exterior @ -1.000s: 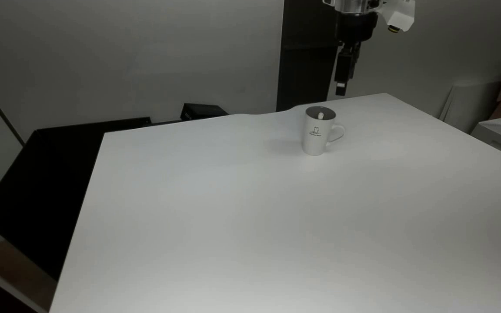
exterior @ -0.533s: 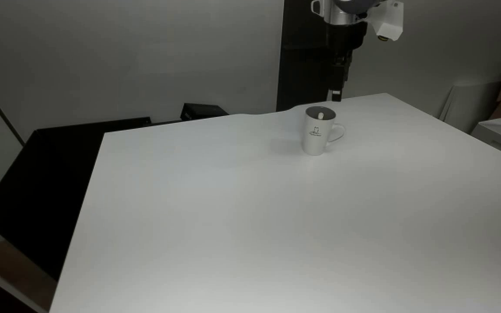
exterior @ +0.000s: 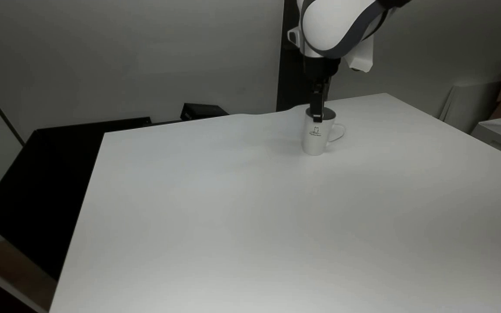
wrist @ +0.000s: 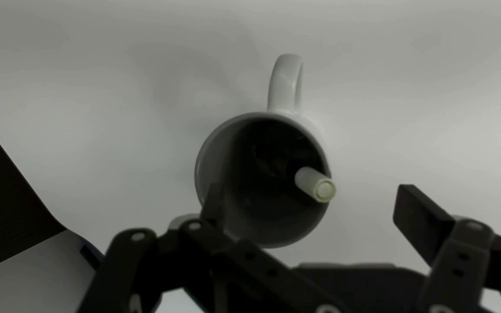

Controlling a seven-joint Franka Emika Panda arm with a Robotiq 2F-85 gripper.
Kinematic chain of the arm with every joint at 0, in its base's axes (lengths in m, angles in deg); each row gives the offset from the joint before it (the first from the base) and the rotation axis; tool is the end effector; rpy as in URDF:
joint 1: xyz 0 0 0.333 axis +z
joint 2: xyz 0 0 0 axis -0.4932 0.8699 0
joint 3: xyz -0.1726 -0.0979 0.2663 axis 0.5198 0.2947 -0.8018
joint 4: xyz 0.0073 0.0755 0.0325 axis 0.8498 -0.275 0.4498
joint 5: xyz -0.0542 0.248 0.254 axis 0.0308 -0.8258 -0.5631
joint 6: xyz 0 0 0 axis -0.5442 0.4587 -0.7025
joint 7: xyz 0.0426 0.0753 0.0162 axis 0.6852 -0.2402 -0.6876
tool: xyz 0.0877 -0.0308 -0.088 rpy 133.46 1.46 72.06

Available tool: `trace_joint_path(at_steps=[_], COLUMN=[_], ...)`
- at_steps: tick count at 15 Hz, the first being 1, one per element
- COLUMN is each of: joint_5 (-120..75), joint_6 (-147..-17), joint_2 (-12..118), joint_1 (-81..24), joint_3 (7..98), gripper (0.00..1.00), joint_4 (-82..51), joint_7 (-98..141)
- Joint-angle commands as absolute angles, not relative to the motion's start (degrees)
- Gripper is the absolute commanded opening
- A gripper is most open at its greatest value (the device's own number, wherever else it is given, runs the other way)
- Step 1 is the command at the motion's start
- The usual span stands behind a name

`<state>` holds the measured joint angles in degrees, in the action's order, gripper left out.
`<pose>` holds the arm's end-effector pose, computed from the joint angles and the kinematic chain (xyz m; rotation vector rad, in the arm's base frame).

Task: Take the marker out of the mug and put it on the table

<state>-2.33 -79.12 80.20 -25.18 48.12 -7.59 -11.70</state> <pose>0.7106 0.0469 0.2462 2.5918 1.1553 0.0023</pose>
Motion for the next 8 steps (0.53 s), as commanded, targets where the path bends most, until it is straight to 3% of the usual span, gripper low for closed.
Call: trace_joint_path(at_steps=[1,8], joint_5=[-0.4,0.0], joint_6=[-79.4,-79.0], joint_2=[82.6,83.0], joint_1=[-24.2,-24.1], joint_3=[49.3,50.1], gripper=[1.0,1.0], joint_4=[-4.4,-3.8], joint_7=[-9.6,-9.4])
